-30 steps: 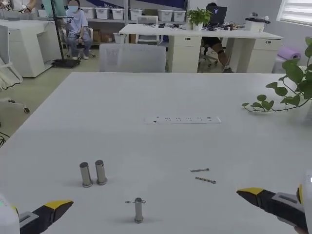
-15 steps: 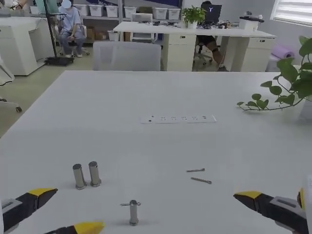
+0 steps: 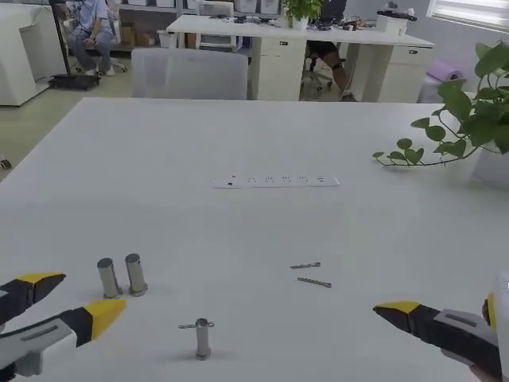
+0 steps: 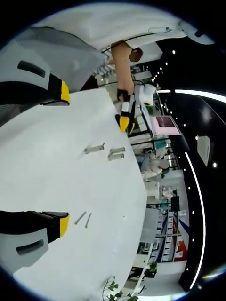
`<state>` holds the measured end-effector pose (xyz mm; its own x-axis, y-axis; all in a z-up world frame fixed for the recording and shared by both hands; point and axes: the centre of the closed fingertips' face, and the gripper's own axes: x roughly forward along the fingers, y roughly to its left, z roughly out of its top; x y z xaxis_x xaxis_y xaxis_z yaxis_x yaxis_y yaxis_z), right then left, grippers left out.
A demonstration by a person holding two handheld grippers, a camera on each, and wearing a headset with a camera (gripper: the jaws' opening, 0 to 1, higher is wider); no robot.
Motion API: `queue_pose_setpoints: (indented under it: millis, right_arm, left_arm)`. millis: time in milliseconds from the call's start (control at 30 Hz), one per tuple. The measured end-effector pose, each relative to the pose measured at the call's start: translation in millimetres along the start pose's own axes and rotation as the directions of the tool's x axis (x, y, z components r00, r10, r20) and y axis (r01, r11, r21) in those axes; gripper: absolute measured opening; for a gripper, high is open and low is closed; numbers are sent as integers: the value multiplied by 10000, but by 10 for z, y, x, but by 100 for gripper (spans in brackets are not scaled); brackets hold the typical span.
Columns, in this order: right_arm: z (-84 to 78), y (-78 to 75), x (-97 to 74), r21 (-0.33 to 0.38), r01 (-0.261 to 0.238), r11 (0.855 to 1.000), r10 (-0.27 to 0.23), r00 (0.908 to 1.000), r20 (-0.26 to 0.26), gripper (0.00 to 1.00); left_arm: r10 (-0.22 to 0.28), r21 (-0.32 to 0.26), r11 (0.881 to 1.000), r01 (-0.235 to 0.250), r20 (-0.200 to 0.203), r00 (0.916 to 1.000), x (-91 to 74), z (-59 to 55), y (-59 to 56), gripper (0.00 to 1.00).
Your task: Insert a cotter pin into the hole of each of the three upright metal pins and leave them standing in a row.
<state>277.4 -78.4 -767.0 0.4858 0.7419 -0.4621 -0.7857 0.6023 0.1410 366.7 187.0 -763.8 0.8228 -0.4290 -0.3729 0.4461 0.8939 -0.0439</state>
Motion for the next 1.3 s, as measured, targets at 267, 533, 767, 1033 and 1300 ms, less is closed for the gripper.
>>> queue_pose_setpoints:
  millis: [267, 533, 767, 1033, 1300]
  right_arm:
    - [9, -27, -29, 51, 83, 10000, -85, 9996, 283, 90]
    - [-7, -64, -32, 130, 161, 9998, -165, 9994, 307, 87]
    - [-9, -90, -17, 214, 246, 9995, -253, 9990, 361, 86]
    - [-2, -128, 0, 232, 292, 9993, -302, 9987, 411, 85]
    - [-31, -151, 1, 282, 411, 9988, -419, 9987, 289, 84]
  left_arm:
    - [200, 462, 9987, -197, -59, 9998, 197, -1, 138, 41]
    - [376, 586, 9976, -371, -70, 9993, 375, -9, 284, 38]
    - [359, 701, 9970, -344, -205, 9991, 507, -79, 359, 34]
    - [270, 572, 9980, -251, -326, 9991, 670, -165, 396, 30]
    - [214, 564, 9982, -188, -461, 9987, 780, -254, 425, 25]
